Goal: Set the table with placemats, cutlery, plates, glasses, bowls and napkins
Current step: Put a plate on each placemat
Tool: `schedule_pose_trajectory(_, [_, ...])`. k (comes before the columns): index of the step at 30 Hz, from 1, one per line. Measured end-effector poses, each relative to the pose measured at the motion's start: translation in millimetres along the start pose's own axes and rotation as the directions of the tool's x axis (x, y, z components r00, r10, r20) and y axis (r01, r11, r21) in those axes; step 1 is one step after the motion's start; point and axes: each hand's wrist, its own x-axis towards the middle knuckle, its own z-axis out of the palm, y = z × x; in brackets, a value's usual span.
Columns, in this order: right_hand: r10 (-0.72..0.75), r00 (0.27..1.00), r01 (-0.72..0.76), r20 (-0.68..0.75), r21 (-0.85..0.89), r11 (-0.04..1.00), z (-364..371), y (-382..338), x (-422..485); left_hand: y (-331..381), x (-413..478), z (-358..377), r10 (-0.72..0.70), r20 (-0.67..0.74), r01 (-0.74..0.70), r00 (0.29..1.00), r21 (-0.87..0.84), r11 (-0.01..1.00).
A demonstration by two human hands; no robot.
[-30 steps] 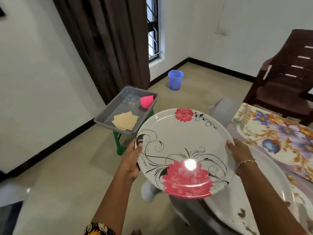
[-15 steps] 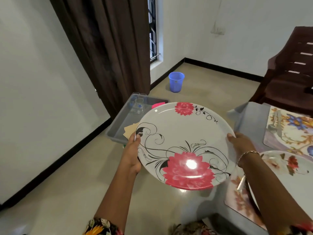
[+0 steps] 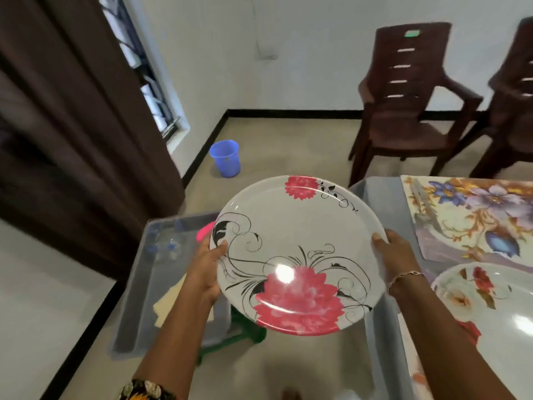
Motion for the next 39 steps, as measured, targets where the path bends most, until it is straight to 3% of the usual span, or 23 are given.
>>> schedule_pose_trajectory(6, [0.045,0.986,-0.033,-0.163,0.076,0.997,-18.4,-11.6,22.1,6.5,62.9,49.6,-0.044,0.12,0.035,0.992,0.08,0.996])
schedule_pose_trajectory(13, [0.072,0.925,-0.025,-0.373,0.129,0.991,-57.3,-20.9,33.1,5.6,112.1,125.1,-0.144,0.325,0.086,0.935,0.185,0.979])
schedule_pose_trajectory(22, [0.185,0.821,-0.083,-0.541,0.208,0.975,-91.1,-18.1,82.8,-1.2,195.3,251.7,-0.326,0.544,0.135,0.773,0.362,0.922])
schedule_pose_trajectory(28, [0.245,0.71,-0.109,-0.66,0.241,0.964,-104.1,-30.9,142.5,-14.0,268.1,350.8,-0.445,0.599,0.134,0.665,0.49,0.861])
schedule_pose_trajectory(34, [0.372,0.578,-0.09,-0.727,0.396,0.914,-106.7,-43.4,181.7,-20.3,309.7,429.4,-0.534,0.657,0.142,0.531,0.553,0.821])
schedule_pose_trajectory(39, [0.394,0.504,-0.081,-0.769,0.412,0.908,-118.8,-50.9,198.7,-30.3,323.4,471.4,-0.572,0.675,0.117,0.467,0.594,0.796])
